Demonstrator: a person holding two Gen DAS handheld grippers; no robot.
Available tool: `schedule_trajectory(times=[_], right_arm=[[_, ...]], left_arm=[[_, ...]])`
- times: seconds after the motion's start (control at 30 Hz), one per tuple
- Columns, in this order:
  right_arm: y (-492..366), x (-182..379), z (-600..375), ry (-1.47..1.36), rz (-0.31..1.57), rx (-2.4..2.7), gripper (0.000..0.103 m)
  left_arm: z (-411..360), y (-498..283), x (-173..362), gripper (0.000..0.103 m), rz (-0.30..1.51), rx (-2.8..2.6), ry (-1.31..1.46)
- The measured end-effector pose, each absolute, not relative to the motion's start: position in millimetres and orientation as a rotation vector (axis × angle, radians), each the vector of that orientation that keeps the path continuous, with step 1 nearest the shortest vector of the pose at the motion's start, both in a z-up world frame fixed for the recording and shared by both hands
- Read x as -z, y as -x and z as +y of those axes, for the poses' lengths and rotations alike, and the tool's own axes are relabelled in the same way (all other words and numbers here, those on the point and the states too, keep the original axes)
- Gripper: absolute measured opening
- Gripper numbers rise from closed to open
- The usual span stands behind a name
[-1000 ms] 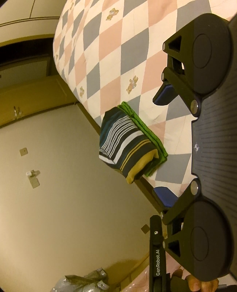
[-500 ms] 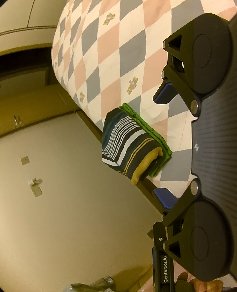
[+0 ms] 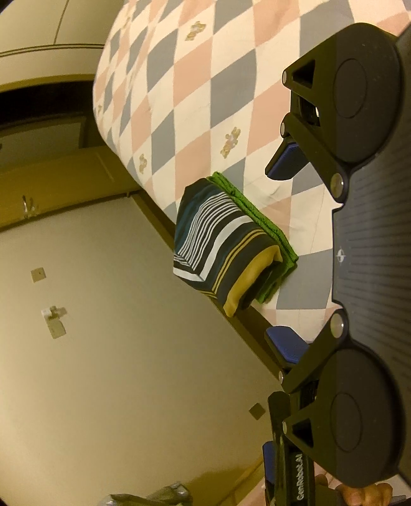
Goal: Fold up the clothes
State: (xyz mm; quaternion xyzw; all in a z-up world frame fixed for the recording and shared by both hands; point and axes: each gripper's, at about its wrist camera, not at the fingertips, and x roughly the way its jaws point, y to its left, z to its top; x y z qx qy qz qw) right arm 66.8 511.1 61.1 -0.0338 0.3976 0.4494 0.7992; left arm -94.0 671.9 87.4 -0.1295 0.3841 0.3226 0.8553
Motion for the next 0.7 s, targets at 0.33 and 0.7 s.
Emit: schedule_trajectory(times=[0.33, 0.7], right_arm=[[-63, -71, 501, 0.154, 0.791, -0.99, 0.101], [-104, -79, 443, 0.041, 0.797, -1.044, 0.102]], left_arm=[[653, 108, -83, 0.102, 0.755, -0.803, 0.297], [592, 89, -98, 0.102, 0.737, -0.853, 0.341]])
